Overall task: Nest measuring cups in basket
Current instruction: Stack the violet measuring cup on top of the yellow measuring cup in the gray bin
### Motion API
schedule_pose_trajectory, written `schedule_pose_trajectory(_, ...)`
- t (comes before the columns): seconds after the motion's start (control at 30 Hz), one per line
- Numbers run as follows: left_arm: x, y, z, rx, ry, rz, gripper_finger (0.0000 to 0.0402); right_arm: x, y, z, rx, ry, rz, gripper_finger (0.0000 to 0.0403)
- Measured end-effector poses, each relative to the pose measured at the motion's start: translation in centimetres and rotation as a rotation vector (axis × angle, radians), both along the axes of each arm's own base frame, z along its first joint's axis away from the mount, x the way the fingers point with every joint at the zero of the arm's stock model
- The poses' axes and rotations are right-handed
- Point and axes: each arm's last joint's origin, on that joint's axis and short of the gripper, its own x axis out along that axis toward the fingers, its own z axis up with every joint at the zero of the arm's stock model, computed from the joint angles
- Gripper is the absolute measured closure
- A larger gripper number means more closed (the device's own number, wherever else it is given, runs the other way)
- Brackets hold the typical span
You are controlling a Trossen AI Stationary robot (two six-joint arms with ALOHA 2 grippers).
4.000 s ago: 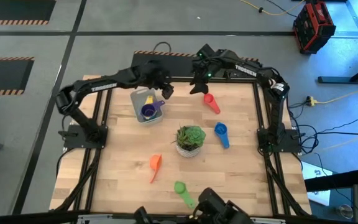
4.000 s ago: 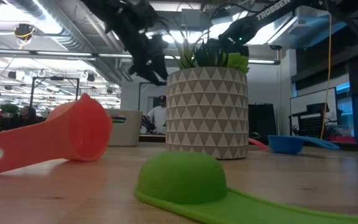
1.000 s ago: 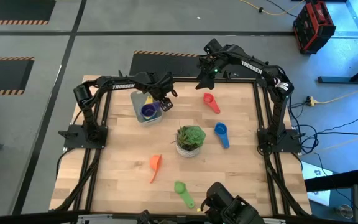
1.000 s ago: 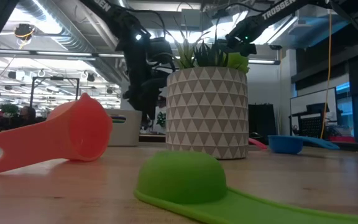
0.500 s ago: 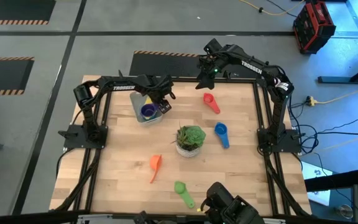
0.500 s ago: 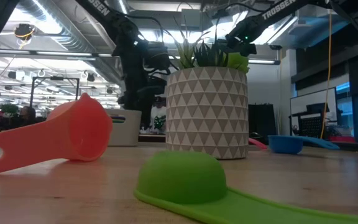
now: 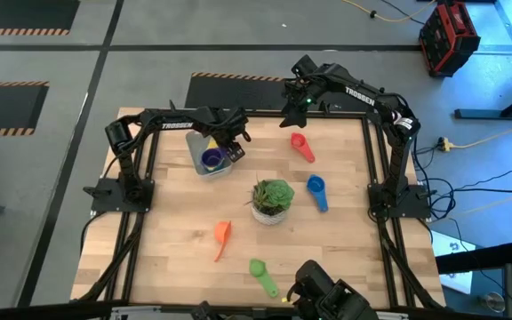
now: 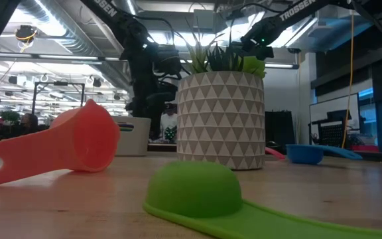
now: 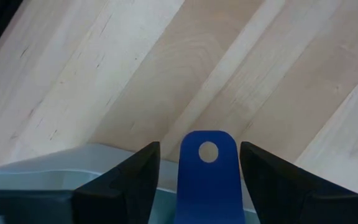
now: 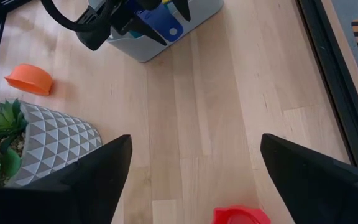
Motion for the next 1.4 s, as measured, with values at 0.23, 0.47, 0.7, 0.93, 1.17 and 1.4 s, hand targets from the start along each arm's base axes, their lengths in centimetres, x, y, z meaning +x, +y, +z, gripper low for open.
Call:
schedule_pose_trajectory(0.23, 0.0, 0.0, 0.0, -0.001, -0.001, 0.005, 0.0197, 0.0, 0.0, 0.0, 0.0, 0.0, 0.0, 0.0042)
schedule_pose_trajectory(0.47, 0.0, 0.0, 0.0, -0.002, -0.001, 0.006, 0.0214, 0.0, 0.0, 0.0, 0.0, 0.0, 0.0, 0.0042)
schedule_pose_trajectory(0.7, 0.0, 0.0, 0.0, -0.002, -0.001, 0.006, 0.0235, 0.0, 0.0, 0.0, 0.0, 0.0, 0.0, 0.0042)
schedule_pose_trajectory(0.93, 0.0, 0.0, 0.0, -0.002, -0.001, 0.006, 0.0249, 0.0, 0.0, 0.0, 0.0, 0.0, 0.0, 0.0042)
schedule_pose_trajectory(1.17, 0.0, 0.0, 0.01, 0.0, -0.001, 0.006, 0.026, 0.0, 0.0, 0.0, 0.0, 0.0, 0.0, 0.0042)
schedule_pose_trajectory(1.4, -0.01, 0.01, 0.01, 0.002, 0.0, 0.007, 0.0261, 0.0, 0.0, 0.0, 0.0, 0.0, 0.0, 0.0042)
